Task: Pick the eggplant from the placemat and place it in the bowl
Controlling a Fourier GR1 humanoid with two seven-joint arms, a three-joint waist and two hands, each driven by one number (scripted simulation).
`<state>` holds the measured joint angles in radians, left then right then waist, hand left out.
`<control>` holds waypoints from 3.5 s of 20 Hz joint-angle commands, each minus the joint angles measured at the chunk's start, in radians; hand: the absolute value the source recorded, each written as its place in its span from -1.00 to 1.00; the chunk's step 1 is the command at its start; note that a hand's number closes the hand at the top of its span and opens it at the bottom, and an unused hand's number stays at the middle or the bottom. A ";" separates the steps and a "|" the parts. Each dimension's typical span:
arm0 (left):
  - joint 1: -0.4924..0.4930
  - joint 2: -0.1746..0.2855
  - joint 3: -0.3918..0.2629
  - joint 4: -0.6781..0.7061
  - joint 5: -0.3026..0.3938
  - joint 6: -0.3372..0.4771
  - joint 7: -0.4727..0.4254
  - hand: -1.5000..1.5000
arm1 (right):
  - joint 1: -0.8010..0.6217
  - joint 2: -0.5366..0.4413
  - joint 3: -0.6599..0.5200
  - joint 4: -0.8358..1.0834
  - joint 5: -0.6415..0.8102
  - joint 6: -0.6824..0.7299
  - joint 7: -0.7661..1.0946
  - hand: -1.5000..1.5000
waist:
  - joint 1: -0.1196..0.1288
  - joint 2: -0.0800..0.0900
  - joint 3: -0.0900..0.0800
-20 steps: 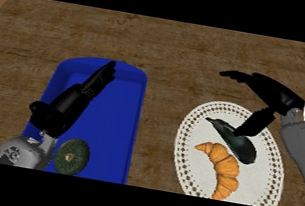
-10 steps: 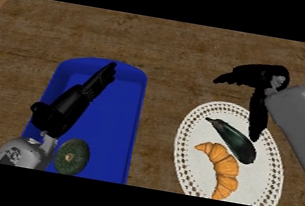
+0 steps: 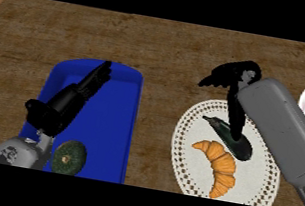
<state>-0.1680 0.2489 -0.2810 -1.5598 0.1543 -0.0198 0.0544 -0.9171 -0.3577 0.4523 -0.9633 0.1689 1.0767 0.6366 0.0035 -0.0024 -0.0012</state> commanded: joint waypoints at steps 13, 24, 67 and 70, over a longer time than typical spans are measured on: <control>0.023 -0.061 0.031 -0.009 -0.073 -0.037 -0.006 0.00 | 0.252 0.001 -0.021 -0.336 0.184 -0.036 -0.003 -1.00 | -0.003 0.002 0.001; 0.025 -0.047 0.117 0.028 -0.058 -0.114 -0.031 0.00 | 0.306 -0.043 0.008 -0.327 0.433 -0.126 -0.170 -1.00 | 0.000 0.004 0.001; 0.027 -0.155 0.129 -0.017 -0.165 -0.097 0.046 0.00 | 0.888 -0.108 -0.218 -0.946 0.825 -0.791 -0.332 1.00 | -0.036 -0.005 0.001; 0.090 -0.130 0.127 -0.089 -0.155 -0.116 0.049 0.00 | 0.885 -0.086 -0.326 -1.041 0.755 -0.857 -0.350 1.00 | -0.027 -0.008 0.002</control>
<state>-0.0900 0.1243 -0.1438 -1.6134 0.0091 -0.1465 0.0833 -0.0448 -0.4600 0.2138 -1.8739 0.9578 0.2834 0.2680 -0.0279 -0.0095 -0.0003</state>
